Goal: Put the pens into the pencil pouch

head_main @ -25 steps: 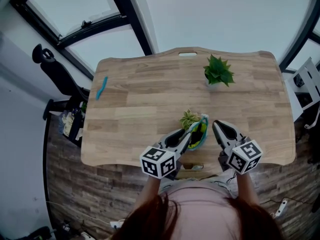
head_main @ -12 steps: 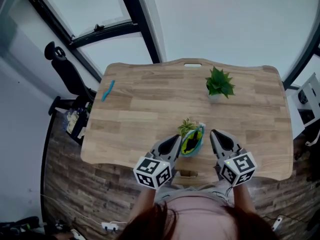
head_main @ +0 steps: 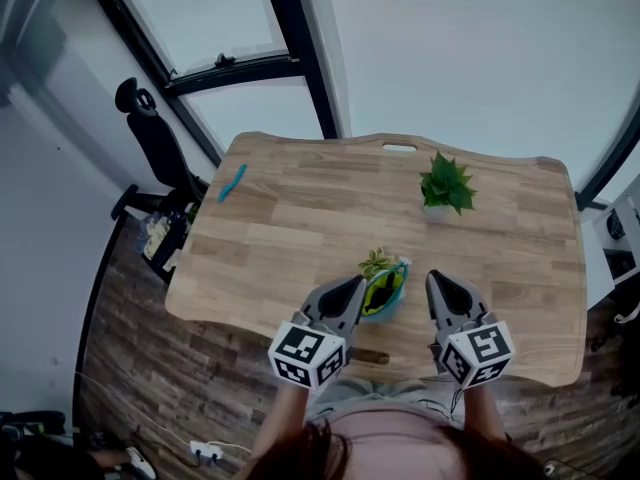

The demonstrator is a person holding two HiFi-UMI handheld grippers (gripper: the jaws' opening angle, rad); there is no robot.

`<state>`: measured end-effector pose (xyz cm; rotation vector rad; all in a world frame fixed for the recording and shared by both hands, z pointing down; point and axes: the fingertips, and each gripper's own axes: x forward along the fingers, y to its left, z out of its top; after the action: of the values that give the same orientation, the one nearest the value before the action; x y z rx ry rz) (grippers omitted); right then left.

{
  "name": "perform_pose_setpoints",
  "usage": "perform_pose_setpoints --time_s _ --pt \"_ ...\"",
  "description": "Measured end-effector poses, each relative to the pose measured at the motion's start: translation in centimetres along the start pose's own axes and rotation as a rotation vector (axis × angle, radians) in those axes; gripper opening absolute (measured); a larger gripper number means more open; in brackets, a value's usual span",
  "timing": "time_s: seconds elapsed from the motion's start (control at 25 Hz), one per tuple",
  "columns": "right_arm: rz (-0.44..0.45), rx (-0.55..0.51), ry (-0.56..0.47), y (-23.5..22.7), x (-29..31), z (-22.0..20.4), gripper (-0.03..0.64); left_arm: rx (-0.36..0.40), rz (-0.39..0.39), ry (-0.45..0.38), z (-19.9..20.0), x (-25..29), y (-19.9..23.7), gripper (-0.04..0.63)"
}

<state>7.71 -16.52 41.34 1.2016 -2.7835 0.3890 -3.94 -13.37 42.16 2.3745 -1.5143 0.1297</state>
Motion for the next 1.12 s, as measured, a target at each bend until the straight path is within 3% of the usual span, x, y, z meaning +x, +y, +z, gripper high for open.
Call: perform_pose_setpoints --time_s 0.36,0.6,1.12 --pt "-0.083 -0.053 -0.084 2.0 -1.6 1.6 -0.002 0.058 -0.027 -0.034 2.0 -2.5 -0.4 0.002" --pt "-0.148 -0.087 -0.077 4.4 -2.7 1.5 -0.002 0.074 -0.048 -0.042 2.2 -5.3 -0.2 0.002" --pt "-0.189 -0.128 -0.114 9.8 -5.5 2.5 -0.002 0.094 -0.085 -0.078 2.4 -10.6 -0.3 0.002"
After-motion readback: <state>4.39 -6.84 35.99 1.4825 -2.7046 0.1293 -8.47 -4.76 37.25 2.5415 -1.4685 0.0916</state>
